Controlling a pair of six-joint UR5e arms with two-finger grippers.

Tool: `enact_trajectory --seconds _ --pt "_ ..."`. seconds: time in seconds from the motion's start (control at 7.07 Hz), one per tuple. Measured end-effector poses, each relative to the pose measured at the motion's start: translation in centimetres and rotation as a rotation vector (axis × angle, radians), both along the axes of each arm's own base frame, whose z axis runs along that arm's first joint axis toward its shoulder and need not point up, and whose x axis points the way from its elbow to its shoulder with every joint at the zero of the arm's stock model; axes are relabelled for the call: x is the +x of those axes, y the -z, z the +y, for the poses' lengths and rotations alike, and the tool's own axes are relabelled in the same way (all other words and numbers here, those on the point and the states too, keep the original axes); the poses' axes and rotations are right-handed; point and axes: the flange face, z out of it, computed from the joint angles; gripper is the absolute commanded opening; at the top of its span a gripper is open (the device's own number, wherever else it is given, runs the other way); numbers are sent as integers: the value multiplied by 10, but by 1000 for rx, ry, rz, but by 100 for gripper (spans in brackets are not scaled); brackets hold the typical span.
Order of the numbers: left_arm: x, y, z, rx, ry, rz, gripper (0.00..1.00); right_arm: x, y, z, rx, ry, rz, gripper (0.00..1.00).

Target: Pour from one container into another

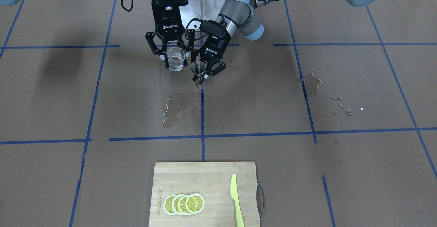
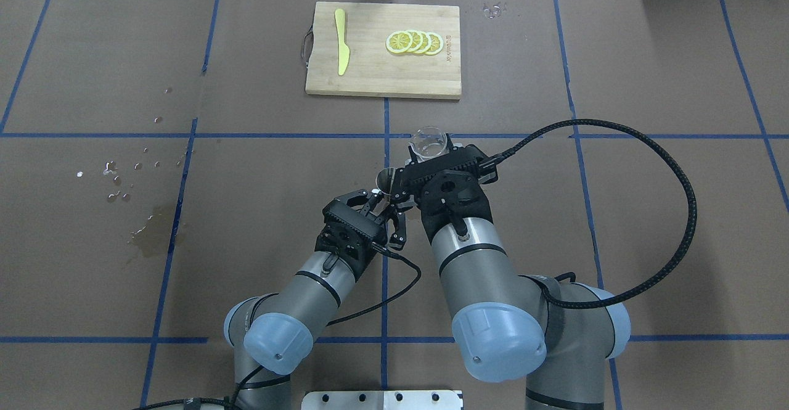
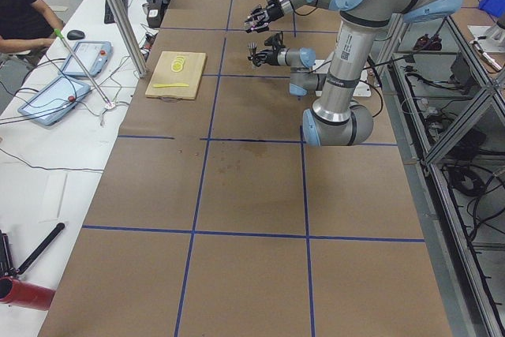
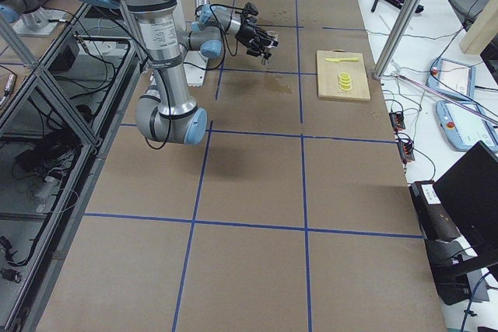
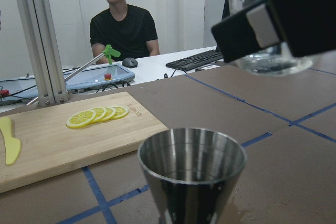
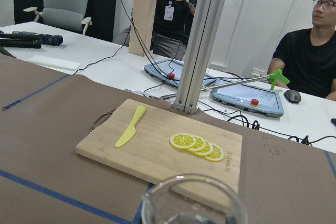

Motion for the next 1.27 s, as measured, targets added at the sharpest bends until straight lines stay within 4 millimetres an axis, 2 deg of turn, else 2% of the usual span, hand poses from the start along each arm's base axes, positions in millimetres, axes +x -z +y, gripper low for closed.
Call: enact_trajectory --seconds 0.57,1.27 --pt "2 2 -1 27 5 -38 0 2 14 7 -21 40 125 11" --pt "10 2 -6 26 12 -52 0 5 17 19 -20 92 222 12"
